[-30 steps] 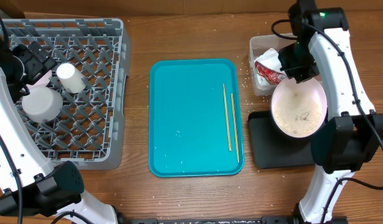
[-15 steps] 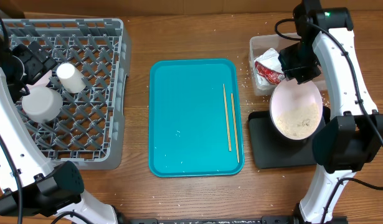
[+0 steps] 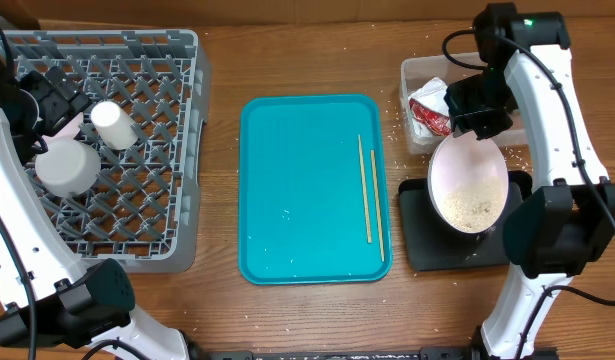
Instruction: Sort waste into correct bins and load items into the dishwasher
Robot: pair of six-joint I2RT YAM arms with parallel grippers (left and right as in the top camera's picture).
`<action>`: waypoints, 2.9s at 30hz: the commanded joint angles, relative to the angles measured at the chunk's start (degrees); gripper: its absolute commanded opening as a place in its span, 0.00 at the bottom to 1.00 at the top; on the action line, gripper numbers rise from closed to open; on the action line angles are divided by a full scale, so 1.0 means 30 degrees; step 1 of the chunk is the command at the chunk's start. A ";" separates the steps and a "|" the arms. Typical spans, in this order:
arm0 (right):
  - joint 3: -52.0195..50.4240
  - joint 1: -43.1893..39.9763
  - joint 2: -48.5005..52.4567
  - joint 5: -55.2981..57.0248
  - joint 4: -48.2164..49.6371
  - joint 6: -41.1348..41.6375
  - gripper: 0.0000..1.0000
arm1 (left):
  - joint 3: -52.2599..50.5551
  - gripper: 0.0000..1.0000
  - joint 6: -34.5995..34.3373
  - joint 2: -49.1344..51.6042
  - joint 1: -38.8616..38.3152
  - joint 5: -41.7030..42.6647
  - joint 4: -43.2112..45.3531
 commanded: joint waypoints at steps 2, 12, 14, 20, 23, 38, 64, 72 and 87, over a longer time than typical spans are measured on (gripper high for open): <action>0.0248 -0.0743 -0.0794 -0.1297 -0.0197 -0.1195 0.03 | -0.0058 1.00 -0.0401 -0.0007 -0.0036 0.0000 -0.0036; 0.0248 -0.1727 -0.0794 -0.3031 -0.0393 -0.3002 0.03 | -0.0058 1.00 -0.0401 -0.0007 -0.0036 0.0000 -0.0036; 0.0248 -0.1763 -0.0794 -0.3082 -0.0444 -0.3198 0.03 | -0.0058 1.00 -0.0401 -0.0007 -0.0036 0.0000 -0.0036; 0.0248 -0.1763 -0.0794 -0.3614 -0.0466 -0.3614 0.03 | -0.0058 1.00 -0.0401 -0.0007 -0.0036 0.0000 -0.0036; 0.0248 -0.1763 -0.0794 -0.3963 -0.0481 -0.3679 0.03 | -0.0058 1.00 -0.0401 -0.0007 -0.0036 0.0000 -0.0036; 0.0233 -0.2994 -0.0794 -0.6003 -0.0852 -0.5071 0.03 | -0.0058 1.00 -0.0401 -0.0007 -0.0036 0.0000 -0.0036; -0.2470 -0.5530 -0.0794 -0.9384 -0.0852 -0.9610 0.04 | -0.0058 1.00 -0.0401 -0.0007 -0.0036 0.0000 -0.0036; -0.2470 -0.5727 -0.0831 -1.2094 -0.0860 -1.1249 0.04 | -0.0058 1.00 -0.0401 -0.0007 -0.0036 0.0000 -0.0036; -0.2492 -0.6091 -0.0831 -1.3529 -0.0860 -1.2036 0.03 | -0.0058 1.00 -0.0401 -0.0007 -0.0036 0.0000 -0.0036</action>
